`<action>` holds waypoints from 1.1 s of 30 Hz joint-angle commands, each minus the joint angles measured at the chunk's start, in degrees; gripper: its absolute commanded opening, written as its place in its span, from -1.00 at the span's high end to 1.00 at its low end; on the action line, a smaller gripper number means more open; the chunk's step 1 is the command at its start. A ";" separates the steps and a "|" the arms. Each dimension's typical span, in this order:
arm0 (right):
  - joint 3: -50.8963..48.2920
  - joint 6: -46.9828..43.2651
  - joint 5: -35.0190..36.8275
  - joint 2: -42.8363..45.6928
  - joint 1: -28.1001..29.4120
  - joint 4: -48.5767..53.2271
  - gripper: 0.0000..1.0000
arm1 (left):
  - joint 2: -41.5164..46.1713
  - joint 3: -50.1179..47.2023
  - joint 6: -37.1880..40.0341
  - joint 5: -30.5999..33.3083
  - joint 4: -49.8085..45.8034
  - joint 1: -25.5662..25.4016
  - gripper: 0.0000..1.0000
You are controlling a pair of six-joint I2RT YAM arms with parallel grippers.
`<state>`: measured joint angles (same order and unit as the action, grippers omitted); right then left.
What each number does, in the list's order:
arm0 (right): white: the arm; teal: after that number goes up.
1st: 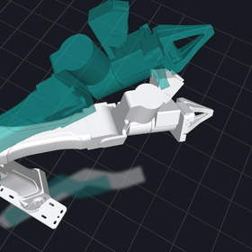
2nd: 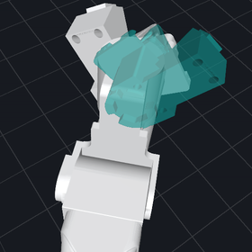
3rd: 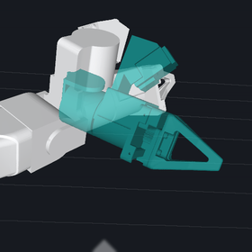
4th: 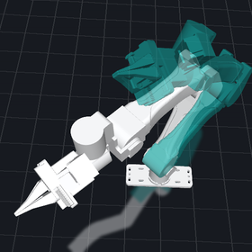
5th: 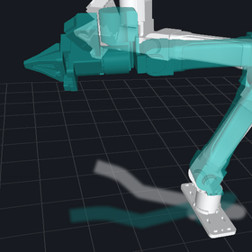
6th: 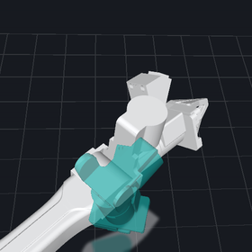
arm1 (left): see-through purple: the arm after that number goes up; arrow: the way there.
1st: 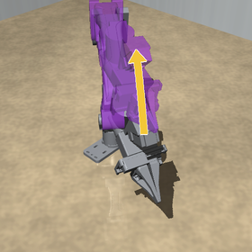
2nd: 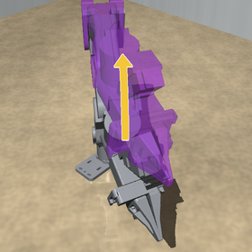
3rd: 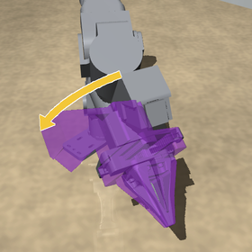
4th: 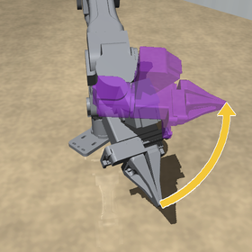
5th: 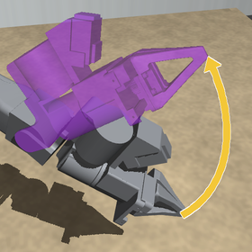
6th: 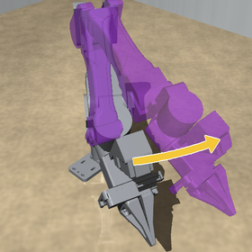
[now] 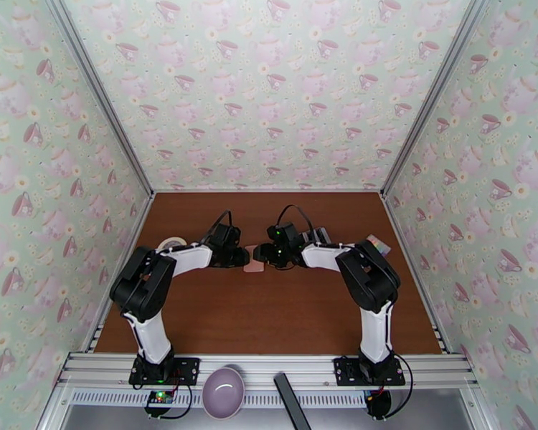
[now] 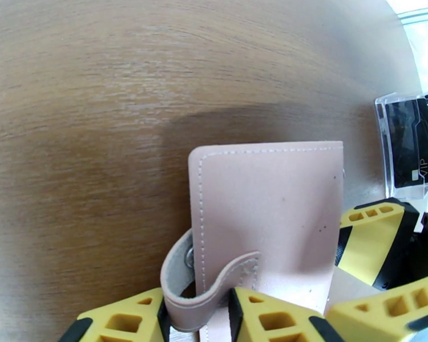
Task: Put the credit cards into the card holder
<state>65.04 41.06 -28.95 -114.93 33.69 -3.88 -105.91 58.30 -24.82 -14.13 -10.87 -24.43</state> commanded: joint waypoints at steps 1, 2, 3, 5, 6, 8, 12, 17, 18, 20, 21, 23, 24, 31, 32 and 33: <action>-2.43 4.32 -5.13 -4.84 -0.15 -8.08 -0.29 | -2.72 0.06 1.53 2.08 -3.94 -0.36 0.34; -2.64 5.07 -5.85 -5.17 -0.25 -9.43 -0.26 | -2.83 0.06 1.53 1.76 -3.80 -0.40 0.33; -2.86 5.56 -6.32 -5.29 -0.25 -10.77 -0.22 | -2.98 0.06 1.54 1.49 -3.64 -0.45 0.33; -3.53 6.53 -7.28 -5.30 -0.30 -12.97 -0.11 | -3.26 0.10 1.53 1.14 -3.54 -0.53 0.34; -3.68 7.03 -7.84 -5.45 -0.38 -13.93 -0.05 | -3.38 0.06 1.53 1.00 -3.38 -0.58 0.34; -3.79 7.90 -8.92 -5.71 -0.38 -15.32 0.02 | -3.66 0.06 1.53 0.76 -3.28 -0.54 0.33; -4.34 10.48 -11.35 -6.72 -0.44 -19.87 0.11 | -3.84 -0.34 1.09 0.02 -2.43 -0.54 0.32; -5.03 12.29 -12.62 -7.04 -0.42 -23.22 0.35 | -3.54 -0.73 0.52 -0.22 -1.71 -0.42 0.31; -5.46 12.25 -12.30 -6.66 -0.47 -23.19 0.41 | -3.44 -0.69 0.40 -0.22 -1.60 -0.36 0.31; -6.04 11.37 -11.39 -5.20 -0.50 -22.03 0.57 | -2.99 -0.66 0.22 -1.86 -1.28 -0.13 0.31; -6.37 10.68 -10.74 -4.26 -0.45 -20.93 0.62 | -2.75 -0.73 0.09 -2.14 -1.05 0.04 0.31; -6.92 8.89 -9.15 -1.77 -0.43 -18.41 0.71 | -1.58 -2.64 -0.39 -2.82 -0.40 0.46 0.29; -7.08 8.15 -8.24 -0.56 -0.42 -17.08 0.74 | -0.98 -2.83 -0.57 -3.13 -0.22 0.66 0.27; -5.85 -0.07 1.12 11.07 -0.03 -0.36 0.86 | 6.29 -4.29 -0.23 -3.36 -1.60 2.93 0.18; -4.90 -2.14 3.81 12.97 0.36 3.78 0.86 | 7.73 -4.75 -0.13 -3.24 -1.83 3.52 0.18; -3.81 -4.10 6.77 14.40 1.09 7.62 0.87 | 8.88 -5.27 -0.13 -3.25 -1.96 3.94 0.17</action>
<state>58.35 43.57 -29.85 -106.24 33.41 -7.35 -101.01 54.26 -25.06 -17.37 -11.09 -21.87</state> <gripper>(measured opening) 0.144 0.412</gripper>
